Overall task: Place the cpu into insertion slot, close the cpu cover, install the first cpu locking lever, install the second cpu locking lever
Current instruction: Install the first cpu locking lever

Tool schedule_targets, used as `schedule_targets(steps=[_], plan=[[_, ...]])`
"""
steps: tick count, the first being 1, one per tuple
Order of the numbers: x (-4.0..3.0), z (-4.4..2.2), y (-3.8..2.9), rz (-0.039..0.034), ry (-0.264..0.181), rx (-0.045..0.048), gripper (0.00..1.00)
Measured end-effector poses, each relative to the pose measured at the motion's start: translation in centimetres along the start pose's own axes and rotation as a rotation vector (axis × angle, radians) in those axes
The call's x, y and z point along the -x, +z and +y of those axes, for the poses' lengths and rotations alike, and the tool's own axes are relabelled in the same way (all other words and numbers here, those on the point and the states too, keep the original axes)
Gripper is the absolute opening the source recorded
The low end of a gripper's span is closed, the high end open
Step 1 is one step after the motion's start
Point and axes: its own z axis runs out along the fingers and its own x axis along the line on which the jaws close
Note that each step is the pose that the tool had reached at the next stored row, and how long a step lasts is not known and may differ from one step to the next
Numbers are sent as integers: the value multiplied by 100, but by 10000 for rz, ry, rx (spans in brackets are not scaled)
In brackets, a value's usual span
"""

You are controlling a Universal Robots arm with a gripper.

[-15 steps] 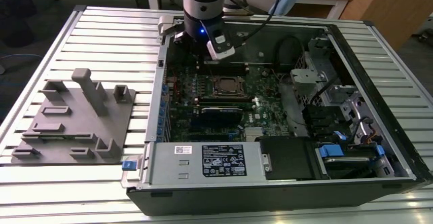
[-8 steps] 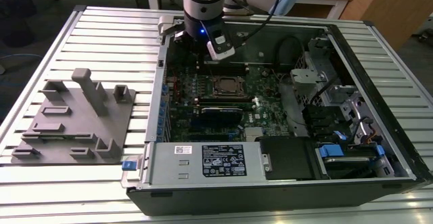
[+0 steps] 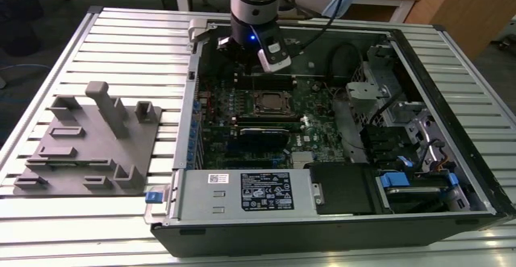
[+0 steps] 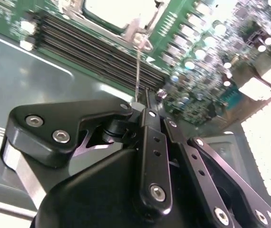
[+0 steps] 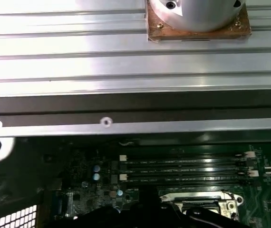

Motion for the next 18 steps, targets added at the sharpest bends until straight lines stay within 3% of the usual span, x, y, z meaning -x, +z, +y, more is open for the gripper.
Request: schedule_targets(steps=[8, 13, 18], plan=[[220, 9, 3, 1, 0, -3, 10], [222, 9, 3, 0, 0, -2, 10], [223, 8, 5, -3, -2, -94, 10]])
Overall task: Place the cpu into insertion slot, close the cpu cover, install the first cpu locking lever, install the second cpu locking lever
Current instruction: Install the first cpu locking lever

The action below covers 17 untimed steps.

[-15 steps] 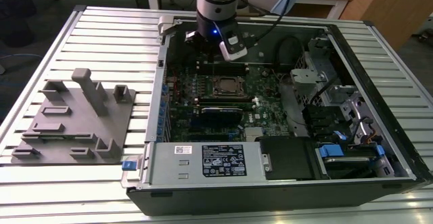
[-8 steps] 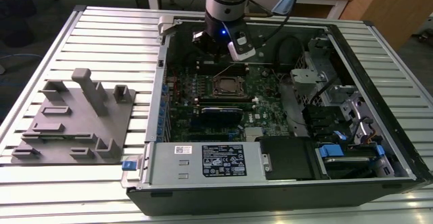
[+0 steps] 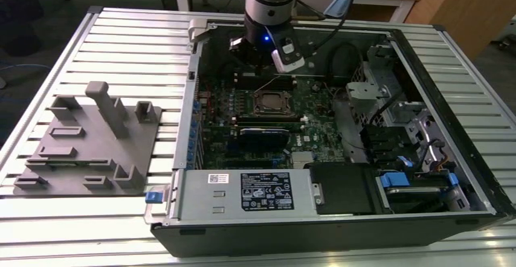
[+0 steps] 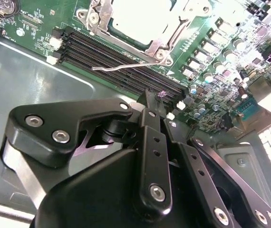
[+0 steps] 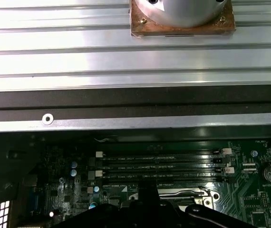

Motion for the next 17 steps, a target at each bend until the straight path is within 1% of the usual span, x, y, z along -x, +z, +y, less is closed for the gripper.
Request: schedule_targets(steps=[7, 10, 13, 17], plan=[[3, -3, 12, -2, 3, -21, 10], [4, -4, 18, -5, 0, -112, 10], [4, -7, 29, -7, 1, -114, 10], [4, -17, 66, -31, -6, -114, 10]])
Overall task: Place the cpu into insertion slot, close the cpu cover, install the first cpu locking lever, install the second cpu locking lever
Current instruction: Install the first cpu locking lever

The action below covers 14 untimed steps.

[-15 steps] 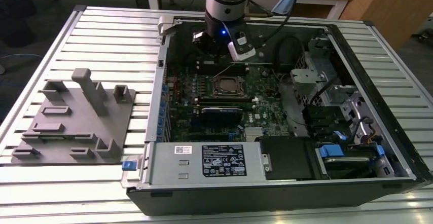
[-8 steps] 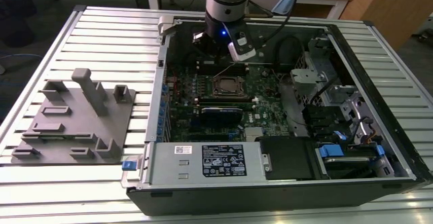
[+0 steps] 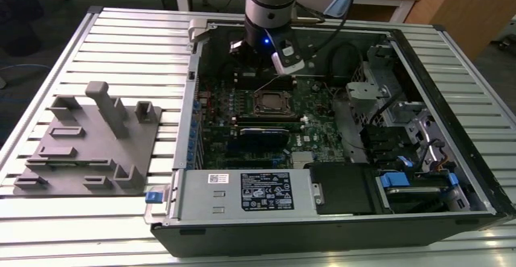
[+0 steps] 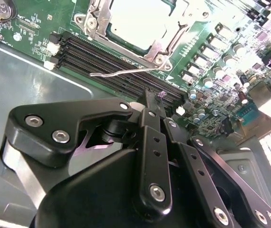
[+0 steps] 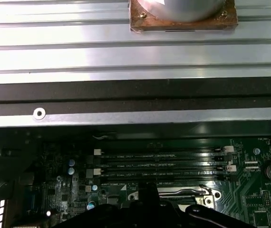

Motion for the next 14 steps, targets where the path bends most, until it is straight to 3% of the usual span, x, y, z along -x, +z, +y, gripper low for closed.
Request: schedule_targets(steps=[8, 14], plan=[[0, -14, 58, -139, -34, 0, 10], [24, -18, 77, -158, -39, -29, 10]])
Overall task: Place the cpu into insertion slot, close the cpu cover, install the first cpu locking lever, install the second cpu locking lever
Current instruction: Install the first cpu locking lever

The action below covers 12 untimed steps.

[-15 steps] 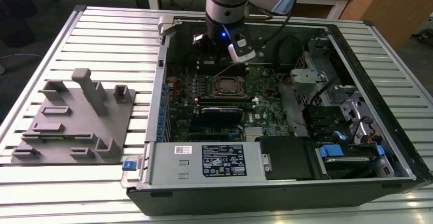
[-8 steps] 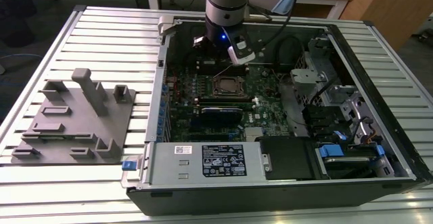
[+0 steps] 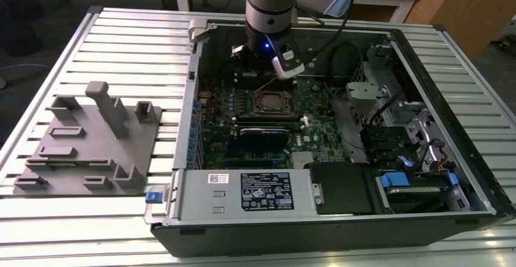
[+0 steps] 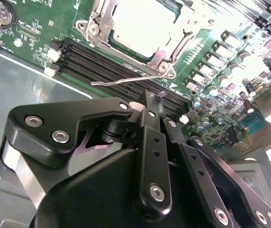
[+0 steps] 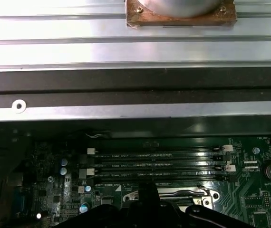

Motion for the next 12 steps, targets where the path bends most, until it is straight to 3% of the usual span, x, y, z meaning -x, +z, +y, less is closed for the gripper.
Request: schedule_targets(steps=[8, 12], plan=[[99, 2, 11, 1, -1, -3, 10], [111, 1, 14, 1, 0, 0, 10]])
